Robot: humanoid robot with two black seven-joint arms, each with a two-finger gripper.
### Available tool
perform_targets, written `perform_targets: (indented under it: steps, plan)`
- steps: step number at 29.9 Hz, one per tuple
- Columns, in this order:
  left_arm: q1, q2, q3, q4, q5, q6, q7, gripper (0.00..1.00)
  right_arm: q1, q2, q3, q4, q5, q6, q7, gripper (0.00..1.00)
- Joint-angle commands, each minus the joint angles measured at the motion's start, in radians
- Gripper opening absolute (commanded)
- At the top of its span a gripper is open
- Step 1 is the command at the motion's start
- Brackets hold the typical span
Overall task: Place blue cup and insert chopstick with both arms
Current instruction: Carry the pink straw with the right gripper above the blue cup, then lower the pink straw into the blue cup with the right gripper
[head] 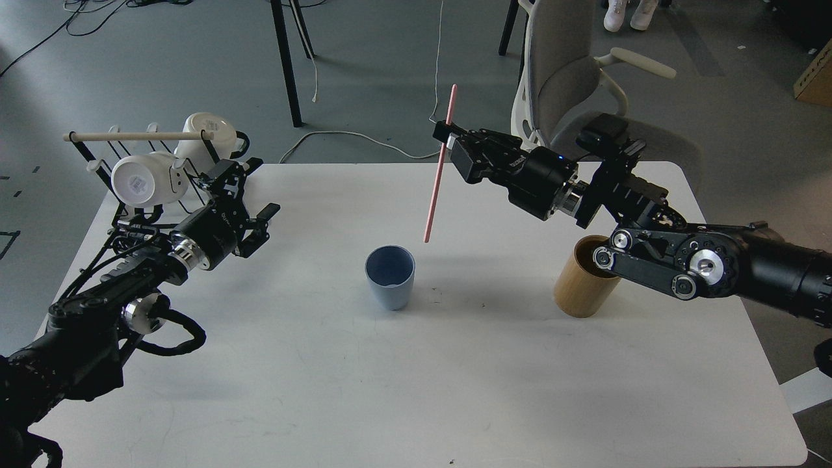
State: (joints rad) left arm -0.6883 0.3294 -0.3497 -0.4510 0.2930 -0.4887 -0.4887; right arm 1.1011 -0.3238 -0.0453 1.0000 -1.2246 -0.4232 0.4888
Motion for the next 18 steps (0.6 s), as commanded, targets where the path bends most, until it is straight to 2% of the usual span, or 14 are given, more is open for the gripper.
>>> perform_targets:
  steps: [1, 8, 18]
  plan:
    - [0.000, -0.004, 0.000, 0.000, 0.000, 0.000, 0.000, 0.94, 0.002, 0.055, -0.007, -0.038, -0.012, 0.000, 0.000, 0.00]
    - [-0.002, -0.010, -0.006, 0.000, -0.002, 0.000, 0.000, 0.94, 0.000, 0.146, -0.076, -0.132, -0.013, -0.005, 0.000, 0.00]
    - [-0.002, -0.010, -0.026, 0.000, -0.002, 0.000, 0.000, 0.94, -0.015, 0.215, -0.096, -0.211, -0.012, -0.005, 0.000, 0.03]
